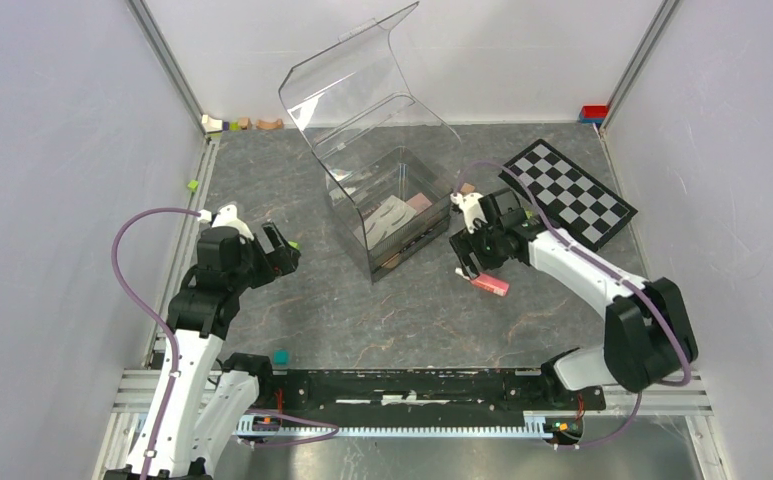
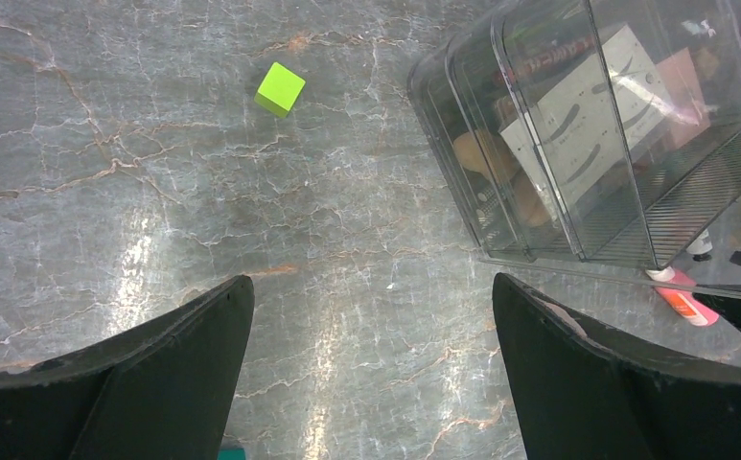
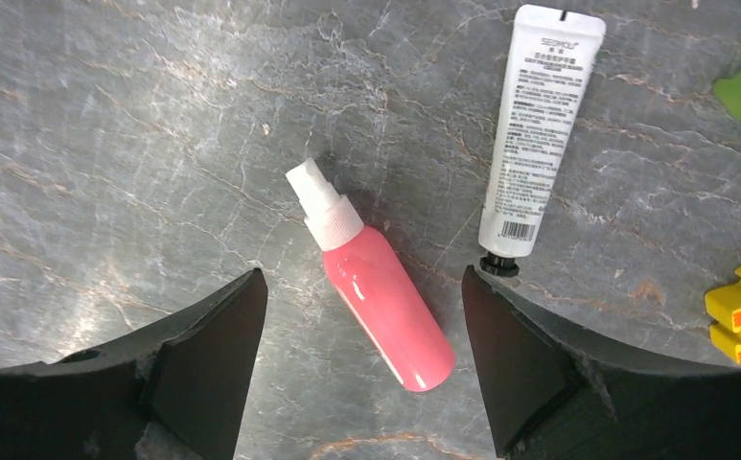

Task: Organize the makeup
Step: Move the makeup to the center of the board, then pick up the makeup from the center of the board.

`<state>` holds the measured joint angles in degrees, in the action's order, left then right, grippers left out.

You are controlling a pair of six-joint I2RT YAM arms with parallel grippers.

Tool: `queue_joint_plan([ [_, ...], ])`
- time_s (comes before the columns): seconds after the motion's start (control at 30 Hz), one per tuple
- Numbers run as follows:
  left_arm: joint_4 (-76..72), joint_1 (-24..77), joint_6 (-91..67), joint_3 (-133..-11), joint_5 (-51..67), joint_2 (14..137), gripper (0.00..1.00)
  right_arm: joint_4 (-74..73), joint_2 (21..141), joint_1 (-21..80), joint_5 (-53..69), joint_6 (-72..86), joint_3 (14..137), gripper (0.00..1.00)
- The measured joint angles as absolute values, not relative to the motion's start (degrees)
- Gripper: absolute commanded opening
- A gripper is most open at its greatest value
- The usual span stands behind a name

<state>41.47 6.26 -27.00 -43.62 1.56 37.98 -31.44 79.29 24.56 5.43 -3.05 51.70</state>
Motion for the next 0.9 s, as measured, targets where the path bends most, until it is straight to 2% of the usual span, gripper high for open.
queue_joint_plan([
  [0.6, 41.45, 6.26, -26.96, -43.62, 2.07, 37.98, 1.0, -35.24, 92.33, 27.38, 5.91, -15.86, 54.74, 0.55],
  [0.7, 41.45, 6.26, -26.96, -43.62, 2.07, 37.98, 1.0, -35.22, 93.97, 28.25, 6.07, -16.36, 55.0, 0.46],
  [0.9, 41.43, 6.26, -26.94, -43.62, 2.09, 37.98, 1.0, -35.42, 95.39, 29.91, 4.78, -15.35, 55.79, 0.35],
])
